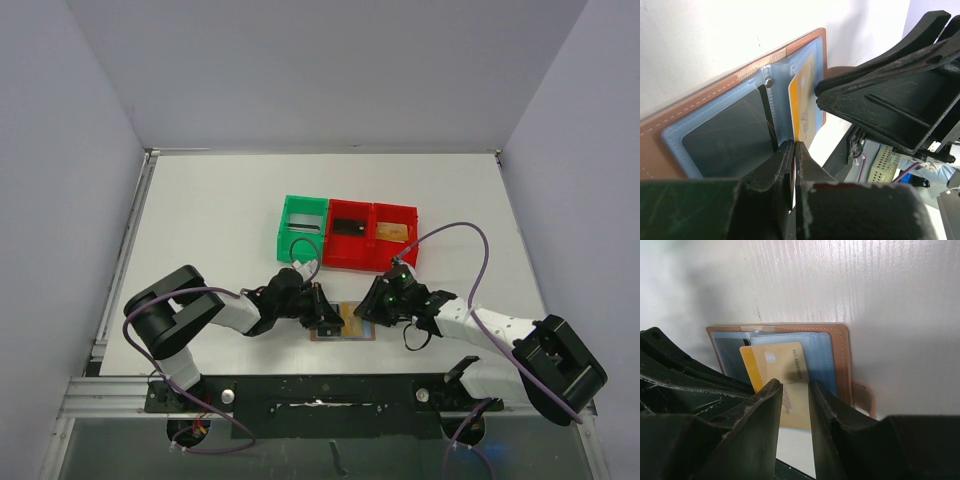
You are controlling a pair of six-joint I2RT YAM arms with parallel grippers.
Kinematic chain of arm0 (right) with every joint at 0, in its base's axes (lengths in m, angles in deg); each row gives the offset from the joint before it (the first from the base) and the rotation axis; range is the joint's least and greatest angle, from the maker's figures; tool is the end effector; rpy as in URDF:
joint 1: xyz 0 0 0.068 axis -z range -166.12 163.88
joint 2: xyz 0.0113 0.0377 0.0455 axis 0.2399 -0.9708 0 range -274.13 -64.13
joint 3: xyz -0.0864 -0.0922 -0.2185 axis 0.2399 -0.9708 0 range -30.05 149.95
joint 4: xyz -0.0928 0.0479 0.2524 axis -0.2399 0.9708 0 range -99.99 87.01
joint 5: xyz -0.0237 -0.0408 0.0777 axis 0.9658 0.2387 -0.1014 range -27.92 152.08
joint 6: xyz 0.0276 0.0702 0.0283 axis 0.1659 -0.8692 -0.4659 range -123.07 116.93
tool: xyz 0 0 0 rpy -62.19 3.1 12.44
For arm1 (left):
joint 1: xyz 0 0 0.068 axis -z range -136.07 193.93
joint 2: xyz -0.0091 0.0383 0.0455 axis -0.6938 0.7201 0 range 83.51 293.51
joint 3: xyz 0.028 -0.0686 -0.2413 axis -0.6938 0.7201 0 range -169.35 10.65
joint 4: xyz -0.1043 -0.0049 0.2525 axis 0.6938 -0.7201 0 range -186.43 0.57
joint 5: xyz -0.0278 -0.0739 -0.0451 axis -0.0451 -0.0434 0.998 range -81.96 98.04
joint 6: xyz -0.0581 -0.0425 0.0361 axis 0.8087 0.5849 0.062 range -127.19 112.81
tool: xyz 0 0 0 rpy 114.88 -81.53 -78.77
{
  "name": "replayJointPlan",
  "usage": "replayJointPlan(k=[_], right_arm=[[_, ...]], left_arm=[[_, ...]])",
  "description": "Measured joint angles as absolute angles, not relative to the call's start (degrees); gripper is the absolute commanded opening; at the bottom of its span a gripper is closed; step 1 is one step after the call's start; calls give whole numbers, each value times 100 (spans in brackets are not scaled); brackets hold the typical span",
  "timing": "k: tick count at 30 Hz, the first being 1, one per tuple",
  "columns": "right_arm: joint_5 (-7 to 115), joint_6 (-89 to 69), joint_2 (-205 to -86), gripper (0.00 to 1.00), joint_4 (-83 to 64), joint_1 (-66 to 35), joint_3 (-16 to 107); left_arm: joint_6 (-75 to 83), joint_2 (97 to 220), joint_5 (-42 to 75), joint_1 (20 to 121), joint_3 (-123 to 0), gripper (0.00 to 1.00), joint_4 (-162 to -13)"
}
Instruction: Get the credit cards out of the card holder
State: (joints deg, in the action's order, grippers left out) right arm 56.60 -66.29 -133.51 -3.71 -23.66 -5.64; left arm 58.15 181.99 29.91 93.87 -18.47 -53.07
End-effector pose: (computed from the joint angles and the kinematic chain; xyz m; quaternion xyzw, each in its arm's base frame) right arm 0.1932 0.1568 0.0895 0.1939 0.9223 0.2839 0.1766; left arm 0.1854 -0.2608 0.0584 -0.0260 0.8672 -0.4849 0.1100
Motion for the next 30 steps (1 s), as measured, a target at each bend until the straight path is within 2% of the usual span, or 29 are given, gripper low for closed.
replayJointPlan(k=[22,30], right_arm=[[5645,-6498,-13439,30,-358,-2370,-494],[5546,-6249,-13388,38,-367,-2473,-365]], left_arm=[[5784,17919,2971,9295,-1729,0,-5613],[5710,17897,2971,9295,-1725,0,-5633]])
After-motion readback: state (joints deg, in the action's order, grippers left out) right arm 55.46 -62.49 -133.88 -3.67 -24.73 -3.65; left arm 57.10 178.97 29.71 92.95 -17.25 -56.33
